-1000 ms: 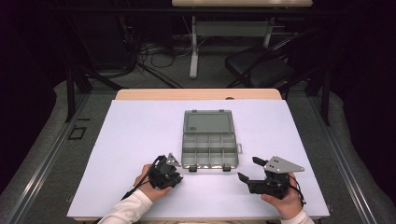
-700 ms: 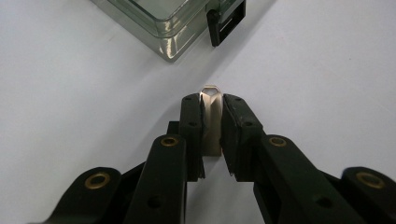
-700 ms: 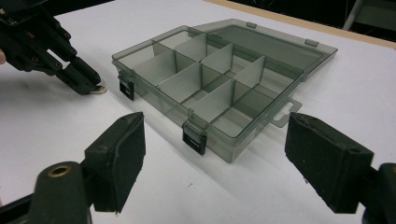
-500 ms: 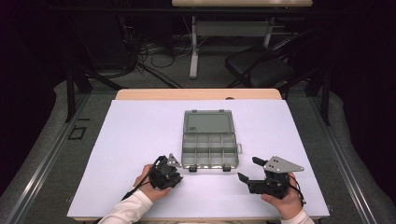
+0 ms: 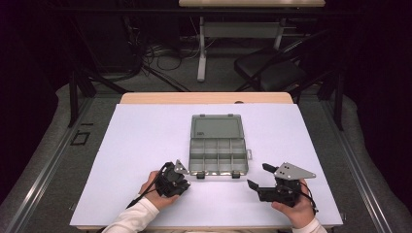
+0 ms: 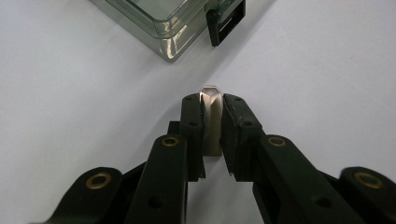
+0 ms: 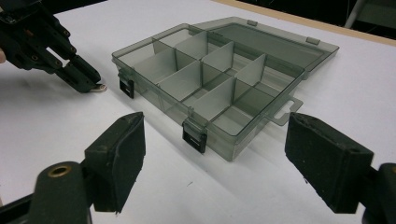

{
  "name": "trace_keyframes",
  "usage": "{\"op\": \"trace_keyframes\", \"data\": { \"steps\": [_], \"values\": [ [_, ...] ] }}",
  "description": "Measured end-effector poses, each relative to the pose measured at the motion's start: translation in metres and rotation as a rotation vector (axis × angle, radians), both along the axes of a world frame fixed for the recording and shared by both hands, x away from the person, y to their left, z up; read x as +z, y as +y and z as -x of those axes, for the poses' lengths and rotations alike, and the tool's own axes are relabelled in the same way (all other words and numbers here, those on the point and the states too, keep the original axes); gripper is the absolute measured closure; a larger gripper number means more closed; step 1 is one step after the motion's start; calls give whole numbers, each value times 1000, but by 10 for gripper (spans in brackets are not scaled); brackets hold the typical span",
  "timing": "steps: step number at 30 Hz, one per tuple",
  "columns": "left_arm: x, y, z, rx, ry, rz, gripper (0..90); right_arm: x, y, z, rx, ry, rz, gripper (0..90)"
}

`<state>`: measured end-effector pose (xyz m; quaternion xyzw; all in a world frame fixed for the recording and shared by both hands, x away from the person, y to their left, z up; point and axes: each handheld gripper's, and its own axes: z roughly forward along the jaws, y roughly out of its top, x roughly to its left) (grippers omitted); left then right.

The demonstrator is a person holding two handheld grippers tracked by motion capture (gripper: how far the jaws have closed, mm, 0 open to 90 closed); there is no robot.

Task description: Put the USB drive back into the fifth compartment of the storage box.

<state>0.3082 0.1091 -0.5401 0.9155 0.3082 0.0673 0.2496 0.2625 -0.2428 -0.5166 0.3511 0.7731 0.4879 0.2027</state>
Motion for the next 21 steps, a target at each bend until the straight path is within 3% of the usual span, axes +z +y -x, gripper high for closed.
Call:
{"op": "trace_keyframes", "data": {
  "steps": [21],
  "values": [
    [7, 8, -1, 25, -2, 23, 789, 0, 0, 0, 2, 5, 0, 202]
  ]
}}
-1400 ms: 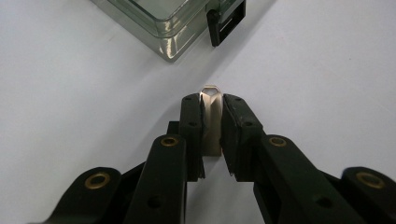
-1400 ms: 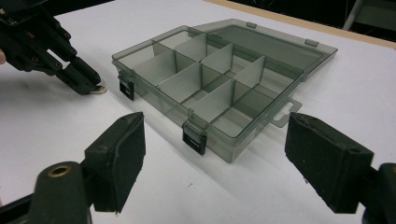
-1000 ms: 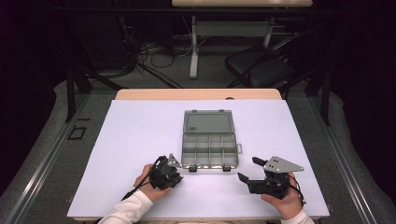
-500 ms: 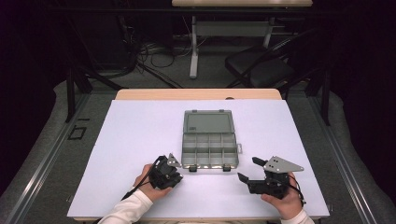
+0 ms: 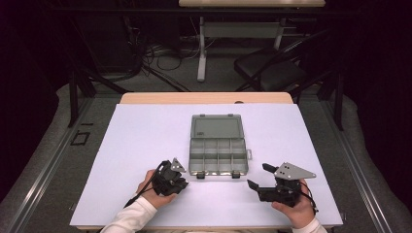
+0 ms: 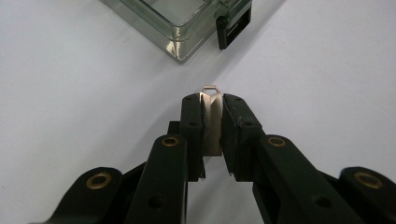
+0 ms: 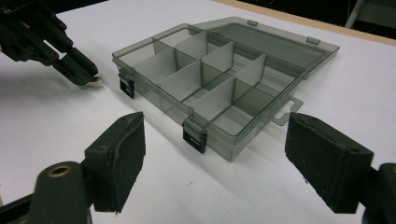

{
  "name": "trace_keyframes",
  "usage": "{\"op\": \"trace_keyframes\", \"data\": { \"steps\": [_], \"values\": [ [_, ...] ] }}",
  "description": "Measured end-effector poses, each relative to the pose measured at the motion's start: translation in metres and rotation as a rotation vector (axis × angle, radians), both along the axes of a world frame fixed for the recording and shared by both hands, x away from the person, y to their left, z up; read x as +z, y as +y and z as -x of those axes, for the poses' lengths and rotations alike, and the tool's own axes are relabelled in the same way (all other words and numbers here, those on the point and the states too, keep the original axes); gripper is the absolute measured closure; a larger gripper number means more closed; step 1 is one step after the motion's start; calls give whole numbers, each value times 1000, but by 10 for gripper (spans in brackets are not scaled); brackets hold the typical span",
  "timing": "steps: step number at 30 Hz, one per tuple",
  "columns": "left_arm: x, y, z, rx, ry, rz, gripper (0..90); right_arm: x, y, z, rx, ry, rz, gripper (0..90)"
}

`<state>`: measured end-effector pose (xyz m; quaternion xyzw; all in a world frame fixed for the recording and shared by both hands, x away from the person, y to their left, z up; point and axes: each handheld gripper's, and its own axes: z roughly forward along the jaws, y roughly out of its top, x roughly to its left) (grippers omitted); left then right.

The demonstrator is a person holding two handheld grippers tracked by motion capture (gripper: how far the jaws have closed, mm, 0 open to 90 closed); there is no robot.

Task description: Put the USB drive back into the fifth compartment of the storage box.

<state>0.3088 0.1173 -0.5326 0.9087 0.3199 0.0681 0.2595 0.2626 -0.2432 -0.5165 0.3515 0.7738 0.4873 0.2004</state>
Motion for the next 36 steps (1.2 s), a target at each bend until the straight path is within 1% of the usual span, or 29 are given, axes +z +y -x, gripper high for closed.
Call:
{"op": "trace_keyframes", "data": {
  "steps": [4, 6, 10, 11, 19, 23, 30, 33, 36],
  "values": [
    [2, 4, -1, 4, 9, 8, 788, 0, 0, 0, 1, 1, 1, 202],
    [3, 6, -1, 9, 7, 7, 788, 0, 0, 0, 1, 1, 1, 202],
    [4, 8, -1, 22, 7, 21, 789, 0, 0, 0, 1, 3, 1, 202],
    [5, 9, -2, 22, 3, 17, 788, 0, 0, 0, 2, 4, 1, 202],
    [8, 14, -2, 31, 11, 28, 789, 0, 0, 0, 1, 5, -1, 202],
    [9, 15, -2, 44, 11, 33, 789, -1, 1, 0, 1, 2, -1, 202],
    [10, 17, -2, 47, 13, 36, 789, -1, 0, 0, 0, 6, -1, 202],
    [13, 18, -3, 47, 15, 37, 789, -1, 1, -1, 0, 0, -5, 202],
    [15, 19, -4, 54, 24, 44, 788, -1, 1, 0, 2, 5, 0, 202]
  ]
}}
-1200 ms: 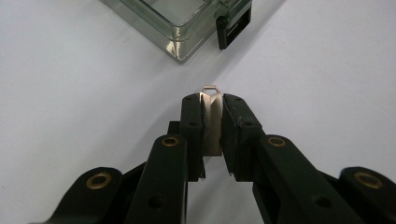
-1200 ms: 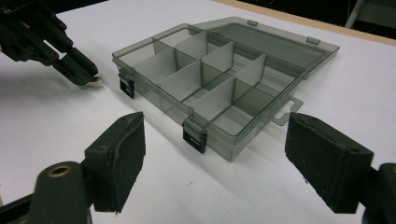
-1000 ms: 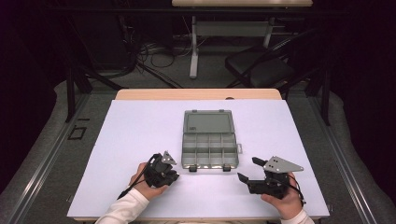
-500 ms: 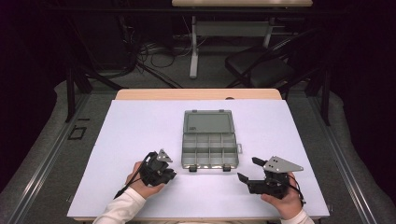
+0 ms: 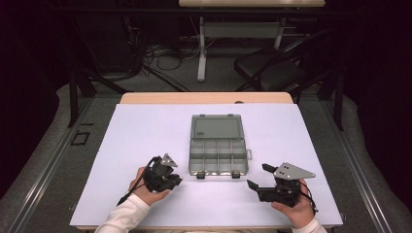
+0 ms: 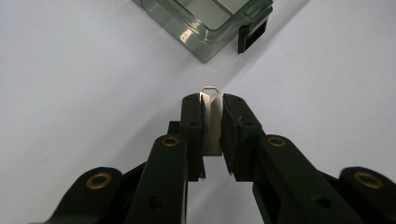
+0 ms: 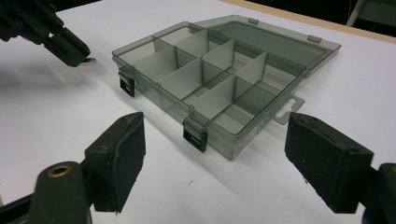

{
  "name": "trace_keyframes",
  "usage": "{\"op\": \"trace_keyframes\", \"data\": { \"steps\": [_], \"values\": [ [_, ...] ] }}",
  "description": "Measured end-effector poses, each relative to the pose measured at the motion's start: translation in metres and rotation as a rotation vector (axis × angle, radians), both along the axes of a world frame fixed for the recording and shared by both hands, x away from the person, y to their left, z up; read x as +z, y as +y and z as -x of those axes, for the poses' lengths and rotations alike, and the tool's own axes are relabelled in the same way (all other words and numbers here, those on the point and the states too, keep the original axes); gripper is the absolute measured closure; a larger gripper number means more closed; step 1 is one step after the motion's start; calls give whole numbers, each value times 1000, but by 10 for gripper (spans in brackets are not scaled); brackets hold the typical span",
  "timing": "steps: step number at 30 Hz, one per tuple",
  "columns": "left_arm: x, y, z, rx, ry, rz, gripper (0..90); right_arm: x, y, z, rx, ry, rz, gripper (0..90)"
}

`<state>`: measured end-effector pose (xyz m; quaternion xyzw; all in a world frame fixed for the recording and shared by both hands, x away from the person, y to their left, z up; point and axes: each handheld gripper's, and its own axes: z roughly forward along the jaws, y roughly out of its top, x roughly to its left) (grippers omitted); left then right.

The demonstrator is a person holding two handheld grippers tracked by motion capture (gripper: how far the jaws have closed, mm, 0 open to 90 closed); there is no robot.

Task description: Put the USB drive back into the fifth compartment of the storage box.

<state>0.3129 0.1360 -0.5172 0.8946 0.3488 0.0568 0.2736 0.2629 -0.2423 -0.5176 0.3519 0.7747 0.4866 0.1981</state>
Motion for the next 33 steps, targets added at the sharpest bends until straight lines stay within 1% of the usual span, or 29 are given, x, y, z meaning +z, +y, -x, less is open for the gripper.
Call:
{"op": "trace_keyframes", "data": {
  "steps": [2, 6, 12, 18, 21, 28, 33],
  "values": [
    [2, 0, -1, -1, -7, -2, 789, 0, 0, 0, -2, 3, 2, 202],
    [7, 0, -3, 11, -8, 9, 789, 0, 0, 0, -3, 2, 2, 202],
    [15, 1, -5, 12, 21, 42, 789, 0, 0, 0, -5, -1, 0, 202],
    [19, 1, -5, 10, 10, 27, 789, 0, 0, 0, -5, 1, 2, 202],
    [21, 1, -6, 15, 5, 27, 789, 0, 0, 0, -7, 2, 3, 202],
    [32, 4, -10, 18, -3, 32, 789, 0, 0, 0, -7, 2, 5, 202],
    [38, 2, -12, 13, -9, 18, 788, 0, 0, 0, -6, 2, 7, 202]
  ]
}}
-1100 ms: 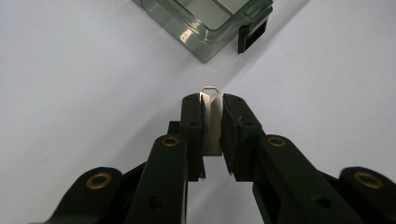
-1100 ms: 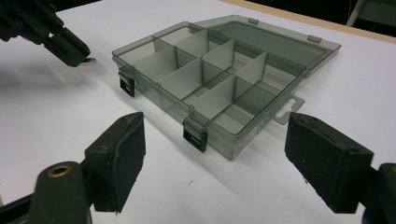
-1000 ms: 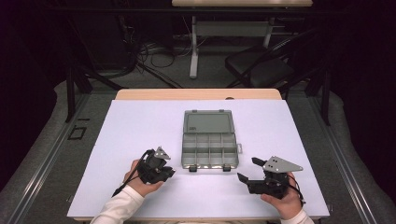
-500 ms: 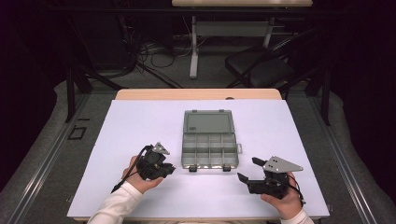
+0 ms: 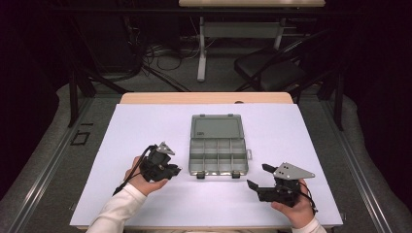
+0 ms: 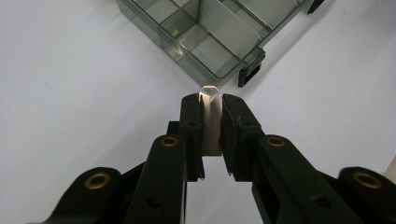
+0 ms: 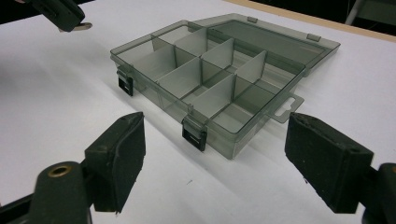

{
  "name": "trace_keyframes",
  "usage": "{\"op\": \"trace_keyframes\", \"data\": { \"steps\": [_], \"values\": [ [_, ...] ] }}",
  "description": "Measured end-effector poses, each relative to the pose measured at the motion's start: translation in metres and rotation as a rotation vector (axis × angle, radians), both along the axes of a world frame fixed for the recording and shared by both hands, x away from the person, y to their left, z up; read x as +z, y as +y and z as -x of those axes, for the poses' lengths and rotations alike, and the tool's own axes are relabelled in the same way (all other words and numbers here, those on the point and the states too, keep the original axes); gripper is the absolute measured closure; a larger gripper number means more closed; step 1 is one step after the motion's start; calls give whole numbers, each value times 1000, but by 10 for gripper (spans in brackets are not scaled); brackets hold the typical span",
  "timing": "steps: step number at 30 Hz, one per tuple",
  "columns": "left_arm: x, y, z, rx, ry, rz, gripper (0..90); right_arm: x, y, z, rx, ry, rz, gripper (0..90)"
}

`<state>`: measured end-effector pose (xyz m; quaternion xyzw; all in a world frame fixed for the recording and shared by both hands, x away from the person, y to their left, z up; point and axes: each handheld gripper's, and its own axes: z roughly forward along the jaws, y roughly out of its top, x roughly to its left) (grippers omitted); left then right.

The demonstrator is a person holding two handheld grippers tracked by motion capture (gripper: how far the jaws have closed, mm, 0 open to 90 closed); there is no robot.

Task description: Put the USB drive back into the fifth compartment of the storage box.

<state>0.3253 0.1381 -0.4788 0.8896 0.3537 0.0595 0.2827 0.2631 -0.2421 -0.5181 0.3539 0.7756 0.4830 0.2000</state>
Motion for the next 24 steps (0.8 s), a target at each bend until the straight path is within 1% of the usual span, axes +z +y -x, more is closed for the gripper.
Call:
{"op": "trace_keyframes", "data": {
  "steps": [4, 7, 9, 13, 24],
  "values": [
    [4, -3, -2, -12, 4, -8, 788, 0, 0, 0, 0, 1, 2, 203],
    [5, -6, -4, -25, 14, -16, 788, 0, 0, 0, -1, 1, 0, 203],
    [6, -8, -5, -29, 15, -25, 789, 0, 0, 0, 0, -1, 1, 203],
    [7, -12, -7, -36, 20, -30, 789, 0, 0, 0, 0, 0, 0, 204],
    [10, -22, -16, -45, 26, -28, 789, 0, 0, 0, 0, 0, 0, 204]
  ]
}}
